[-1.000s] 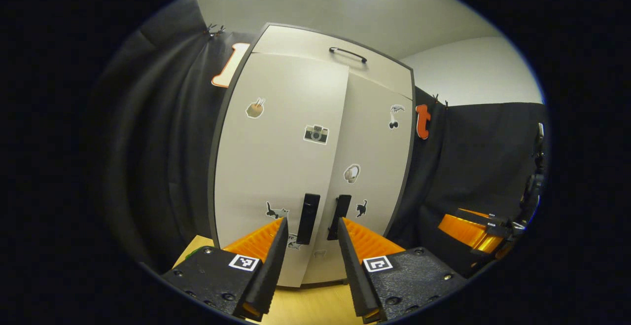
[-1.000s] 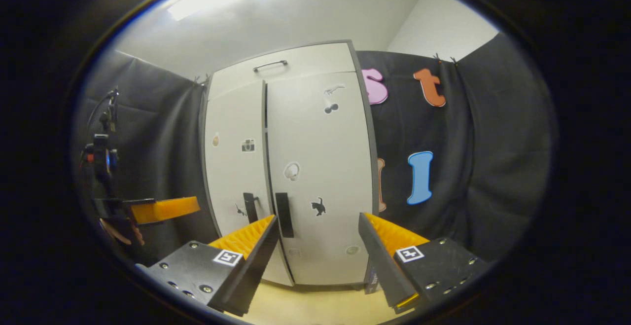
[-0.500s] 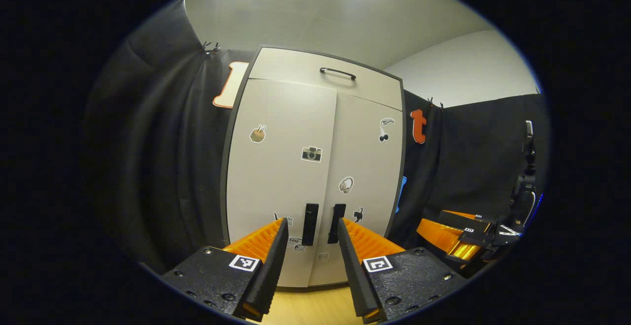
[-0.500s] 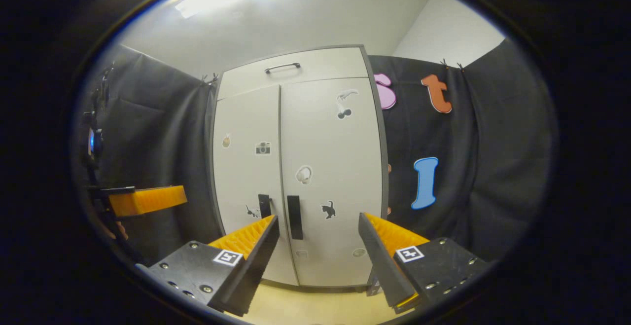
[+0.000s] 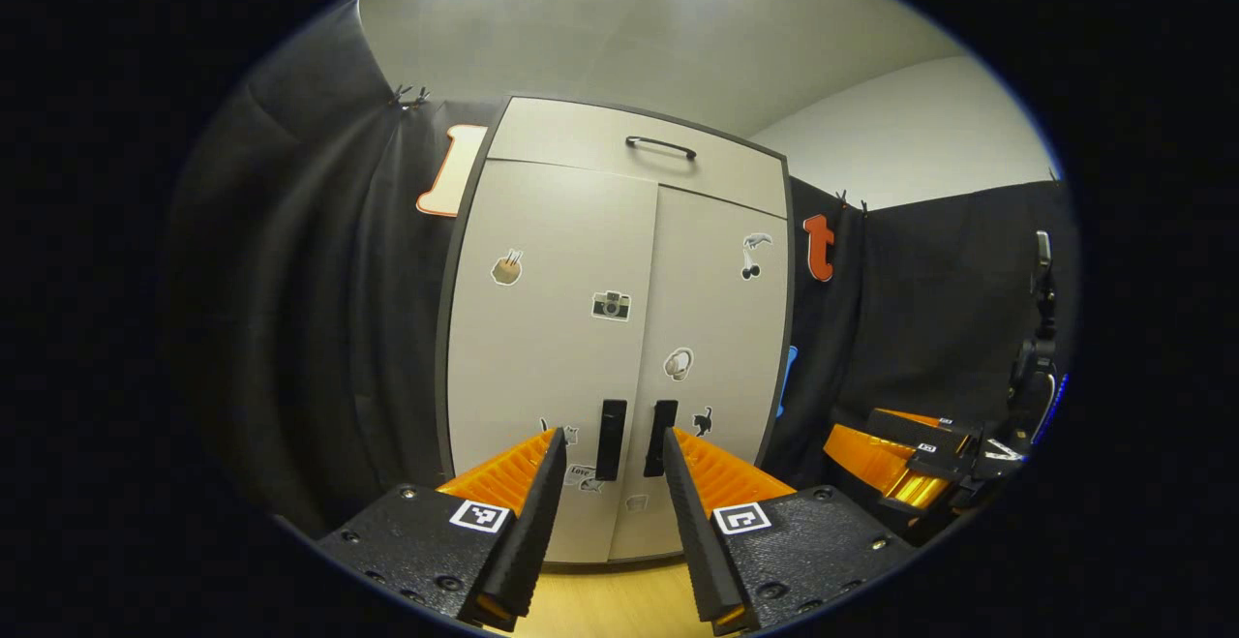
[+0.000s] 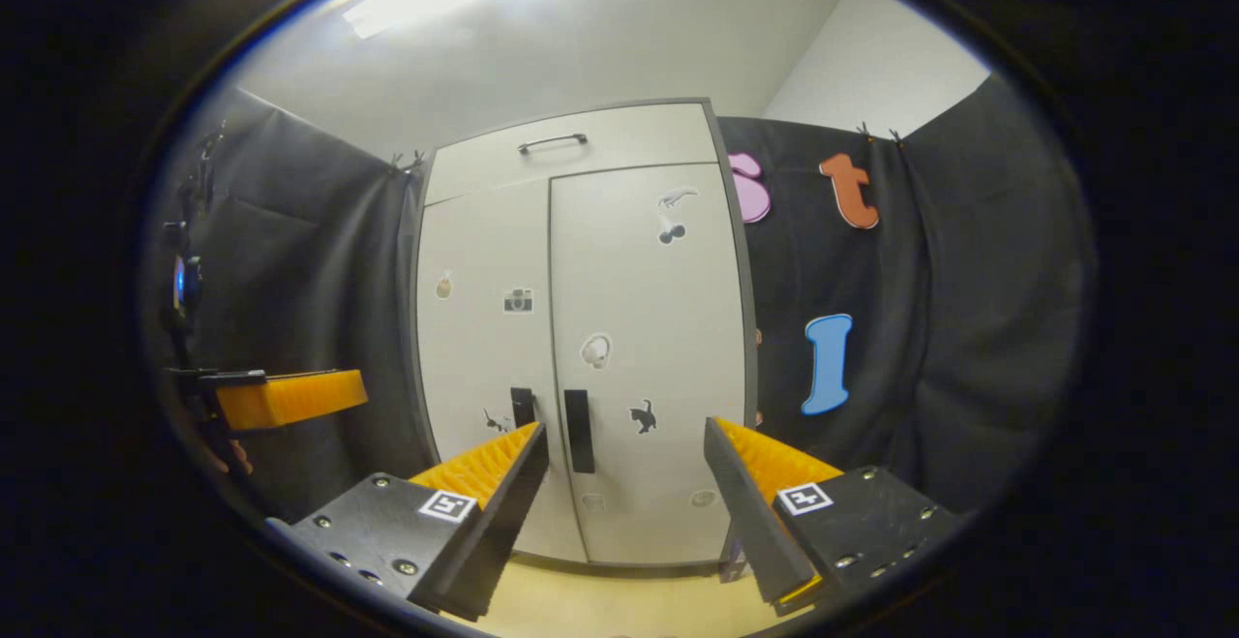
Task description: Grab one shoe with the right hand and put it into the shoe cabinet, grab the other shoe with the left hand and put it into the shoe cabinet; then close the right door with the right hand and the left door with the left hand.
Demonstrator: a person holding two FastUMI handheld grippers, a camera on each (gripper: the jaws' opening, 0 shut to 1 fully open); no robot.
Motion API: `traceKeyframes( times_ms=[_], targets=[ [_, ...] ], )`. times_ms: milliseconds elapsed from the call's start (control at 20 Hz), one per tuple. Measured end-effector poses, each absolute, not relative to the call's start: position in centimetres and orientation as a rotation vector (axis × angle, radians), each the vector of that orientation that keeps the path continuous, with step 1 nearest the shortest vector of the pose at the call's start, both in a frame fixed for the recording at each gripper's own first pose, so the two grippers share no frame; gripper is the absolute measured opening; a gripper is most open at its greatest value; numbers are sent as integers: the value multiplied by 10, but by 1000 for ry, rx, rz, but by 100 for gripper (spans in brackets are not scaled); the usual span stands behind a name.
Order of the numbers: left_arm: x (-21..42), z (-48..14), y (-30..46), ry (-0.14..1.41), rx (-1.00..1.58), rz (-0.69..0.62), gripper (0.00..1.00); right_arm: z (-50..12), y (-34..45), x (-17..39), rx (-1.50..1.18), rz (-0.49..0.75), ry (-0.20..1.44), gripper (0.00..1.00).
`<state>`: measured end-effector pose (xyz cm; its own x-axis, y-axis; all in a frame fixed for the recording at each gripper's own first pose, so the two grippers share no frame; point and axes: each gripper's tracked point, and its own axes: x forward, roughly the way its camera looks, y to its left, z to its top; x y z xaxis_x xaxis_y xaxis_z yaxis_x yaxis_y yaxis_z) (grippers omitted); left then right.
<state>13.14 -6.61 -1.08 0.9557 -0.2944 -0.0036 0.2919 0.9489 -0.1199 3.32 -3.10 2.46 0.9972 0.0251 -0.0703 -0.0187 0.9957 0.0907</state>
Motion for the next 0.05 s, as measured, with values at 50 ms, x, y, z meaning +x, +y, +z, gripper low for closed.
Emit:
traceKeyframes(
  times_ms=[50],
  targets=[
    [132, -11, -66, 22, -115, -304, 62, 24, -32, 33, 87, 16, 73, 97]
  ],
)
